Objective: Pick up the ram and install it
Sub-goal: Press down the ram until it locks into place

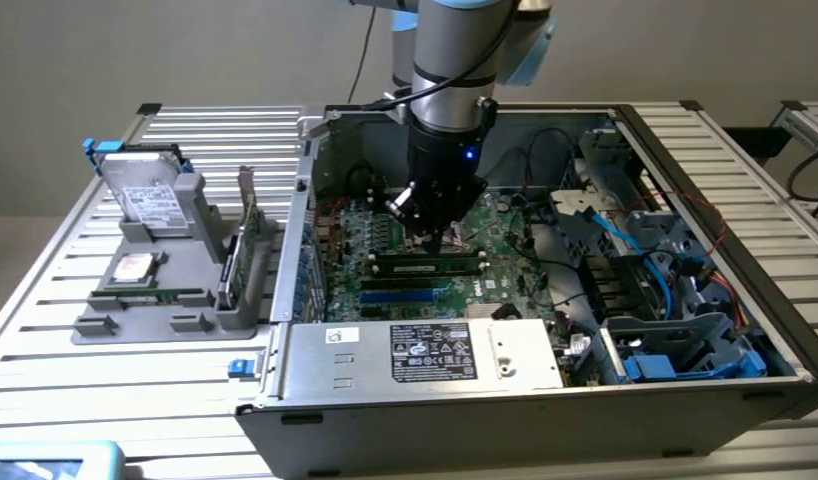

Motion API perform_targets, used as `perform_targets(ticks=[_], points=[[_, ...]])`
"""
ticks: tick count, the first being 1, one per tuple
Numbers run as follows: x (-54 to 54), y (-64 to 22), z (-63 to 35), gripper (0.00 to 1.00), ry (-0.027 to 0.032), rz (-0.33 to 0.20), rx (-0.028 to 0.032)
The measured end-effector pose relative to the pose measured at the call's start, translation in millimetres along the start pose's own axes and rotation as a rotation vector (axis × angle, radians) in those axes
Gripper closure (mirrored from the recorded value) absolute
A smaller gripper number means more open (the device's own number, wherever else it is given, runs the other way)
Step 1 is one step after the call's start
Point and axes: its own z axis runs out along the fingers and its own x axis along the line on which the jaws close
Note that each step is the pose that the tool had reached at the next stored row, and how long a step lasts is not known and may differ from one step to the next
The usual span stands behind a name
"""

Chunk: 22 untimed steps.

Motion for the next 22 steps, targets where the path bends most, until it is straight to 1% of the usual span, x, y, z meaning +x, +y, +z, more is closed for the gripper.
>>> perform_targets(ticks=[3,7,8,10,15,22], points=[[0.0,0.0,0.0,0.89,-0.0014,0.026,-0.0005],[0.0,0.0,0.0,0.89,-0.0103,0.050,0.0039],[0.0,0.0,0.0,0.89,-0.0117,0.057,0.0050],[0.0,-0.1,-0.1,0.89,-0.0121,0.069,0.0064],[0.1,0.0,-0.1,0.89,-0.0111,0.114,0.0092],[0.0,0.0,0.0,0.89,-0.0113,0.180,0.0116]])
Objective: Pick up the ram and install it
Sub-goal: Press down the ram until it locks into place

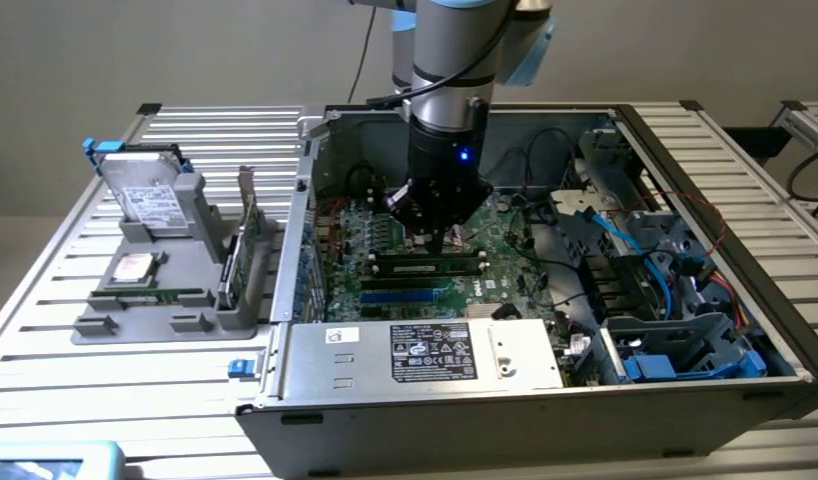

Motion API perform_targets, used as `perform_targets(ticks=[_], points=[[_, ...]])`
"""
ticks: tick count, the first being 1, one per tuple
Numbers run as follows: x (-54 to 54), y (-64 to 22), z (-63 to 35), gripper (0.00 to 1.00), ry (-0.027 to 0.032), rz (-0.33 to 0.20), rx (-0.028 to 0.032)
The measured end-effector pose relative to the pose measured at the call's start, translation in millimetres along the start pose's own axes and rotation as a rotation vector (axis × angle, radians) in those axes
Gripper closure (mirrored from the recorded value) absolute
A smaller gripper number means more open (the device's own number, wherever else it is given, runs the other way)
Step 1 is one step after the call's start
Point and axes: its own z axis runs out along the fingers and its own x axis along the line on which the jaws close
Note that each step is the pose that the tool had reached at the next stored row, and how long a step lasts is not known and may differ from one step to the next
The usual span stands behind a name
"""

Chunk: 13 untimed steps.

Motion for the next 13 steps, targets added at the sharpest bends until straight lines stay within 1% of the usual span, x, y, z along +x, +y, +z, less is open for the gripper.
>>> perform_targets(ticks=[9,13], points=[[0.0,0.0,0.0,0.89,0.0009,0.077,-0.0015],[0.0,0.0,0.0,0.89,0.0018,0.104,-0.0001]])
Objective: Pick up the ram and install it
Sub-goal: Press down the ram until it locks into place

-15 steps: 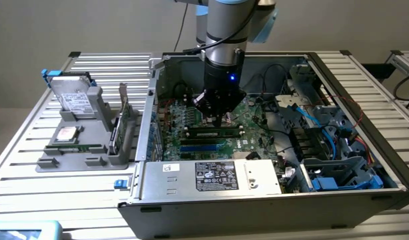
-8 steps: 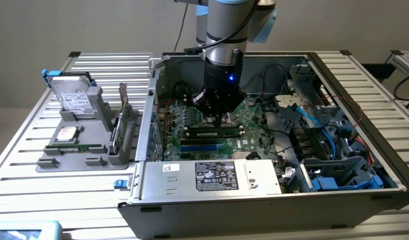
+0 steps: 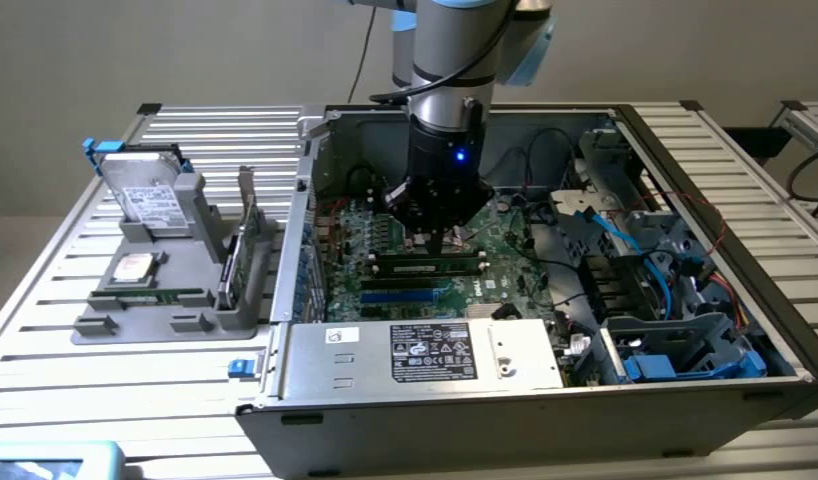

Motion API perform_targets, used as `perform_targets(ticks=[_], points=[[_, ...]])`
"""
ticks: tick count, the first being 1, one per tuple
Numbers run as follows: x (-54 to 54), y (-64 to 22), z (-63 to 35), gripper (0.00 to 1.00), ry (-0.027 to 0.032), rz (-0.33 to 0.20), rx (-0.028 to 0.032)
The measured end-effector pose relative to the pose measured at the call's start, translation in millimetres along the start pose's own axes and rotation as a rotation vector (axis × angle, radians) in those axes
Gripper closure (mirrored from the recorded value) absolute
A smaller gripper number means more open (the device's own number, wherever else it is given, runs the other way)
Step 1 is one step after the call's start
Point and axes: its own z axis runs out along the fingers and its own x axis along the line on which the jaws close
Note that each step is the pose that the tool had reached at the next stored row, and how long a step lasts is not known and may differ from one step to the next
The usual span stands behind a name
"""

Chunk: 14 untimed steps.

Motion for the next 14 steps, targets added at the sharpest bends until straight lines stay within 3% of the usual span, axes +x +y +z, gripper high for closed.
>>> perform_targets(ticks=[14], points=[[0.0,0.0,0.0,0.89,-0.0035,0.093,0.0038]])
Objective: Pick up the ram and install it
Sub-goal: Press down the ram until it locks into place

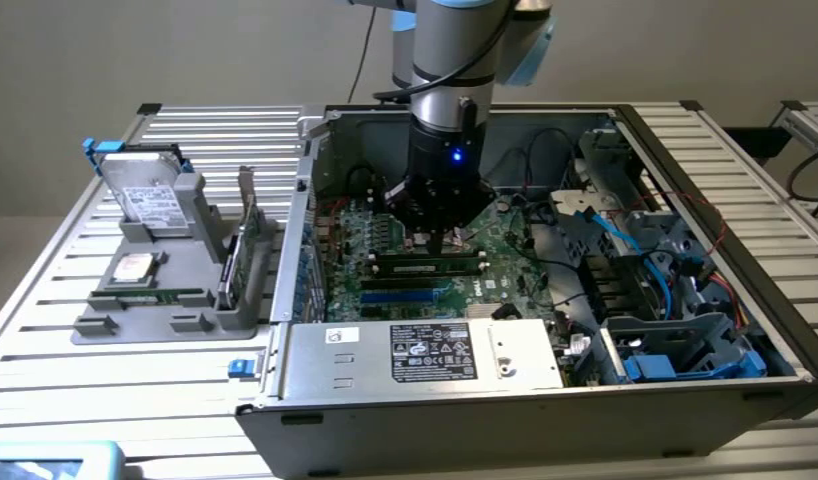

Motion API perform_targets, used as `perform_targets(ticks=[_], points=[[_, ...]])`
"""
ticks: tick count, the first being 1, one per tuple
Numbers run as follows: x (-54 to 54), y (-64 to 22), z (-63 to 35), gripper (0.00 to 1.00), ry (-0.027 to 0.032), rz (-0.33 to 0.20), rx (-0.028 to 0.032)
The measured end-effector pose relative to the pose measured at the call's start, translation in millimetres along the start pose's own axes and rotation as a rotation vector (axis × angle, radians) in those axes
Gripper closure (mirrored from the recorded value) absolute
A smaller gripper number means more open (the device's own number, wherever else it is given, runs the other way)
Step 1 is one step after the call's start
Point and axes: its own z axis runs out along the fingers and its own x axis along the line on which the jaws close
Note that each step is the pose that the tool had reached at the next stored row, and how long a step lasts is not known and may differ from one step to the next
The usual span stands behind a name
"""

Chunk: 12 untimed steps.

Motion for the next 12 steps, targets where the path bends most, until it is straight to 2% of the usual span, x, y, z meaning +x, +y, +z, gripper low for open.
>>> perform_targets(ticks=[5,12], points=[[0.1,-0.2,0.0,0.89,0.0012,0.024,0.0025],[0.0,-0.2,0.0,0.89,0.0013,0.025,0.0026]])
